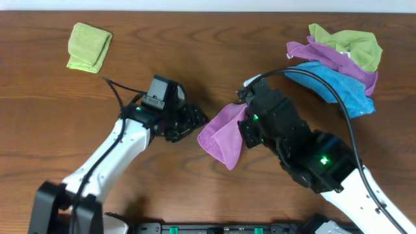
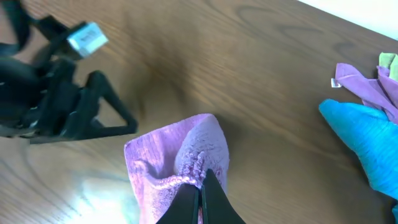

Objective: Fold the cloth

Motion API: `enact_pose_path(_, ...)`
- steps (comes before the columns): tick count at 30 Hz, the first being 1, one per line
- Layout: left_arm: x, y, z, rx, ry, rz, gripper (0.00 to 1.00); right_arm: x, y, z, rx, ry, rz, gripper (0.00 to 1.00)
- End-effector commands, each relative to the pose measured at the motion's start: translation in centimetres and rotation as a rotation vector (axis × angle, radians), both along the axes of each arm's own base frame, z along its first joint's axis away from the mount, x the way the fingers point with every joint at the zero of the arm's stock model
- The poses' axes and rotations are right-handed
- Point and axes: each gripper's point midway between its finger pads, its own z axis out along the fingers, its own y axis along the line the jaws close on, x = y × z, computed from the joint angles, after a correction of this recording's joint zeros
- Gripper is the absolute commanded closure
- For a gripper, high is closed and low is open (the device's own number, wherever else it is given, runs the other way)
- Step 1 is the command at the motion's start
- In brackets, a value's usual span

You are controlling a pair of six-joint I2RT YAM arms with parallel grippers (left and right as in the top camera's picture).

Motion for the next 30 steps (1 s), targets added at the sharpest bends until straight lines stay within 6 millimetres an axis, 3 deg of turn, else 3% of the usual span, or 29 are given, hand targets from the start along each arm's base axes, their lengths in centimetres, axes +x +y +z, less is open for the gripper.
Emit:
enact_pose_path(1,-1.1,-1.7,0.2,-0.153,0.167,0.017,0.28,0.4,-0.3,0.7,-0.005,-0.021,-0.009,0.99)
enact_pose_path(5,-1.4,-1.6,-0.6,-0.168,0.235,0.044,0.31,0.4,-0.3,0.7,-0.005,-0.021,-0.009,0.99)
enact_pose_path(9,-3.0,-2.2,-0.3,-0.277,0.362,0.020,0.32,0.4,-0.3,0.7,-0.004,-0.022,-0.009,0.99)
enact_pose_path(14,-5.0,-1.8,-2.5,-0.272,0.508,0.083,0.27,0.4,-0.3,0.7,-0.004,-0.022,-0.009,0.99)
enact_pose_path(25,-2.4,-2.8,-1.9,-0.351,0.513,0.192,0.28,0.4,-0.3,0.7,-0.003,-0.021,-0.010,0.99)
enact_pose_path(30,-2.4,-3.2,-2.7,-0.345,0.559,0.217,0.29,0.5,-0.2,0.8,-0.001,-0.024,-0.010,0.99)
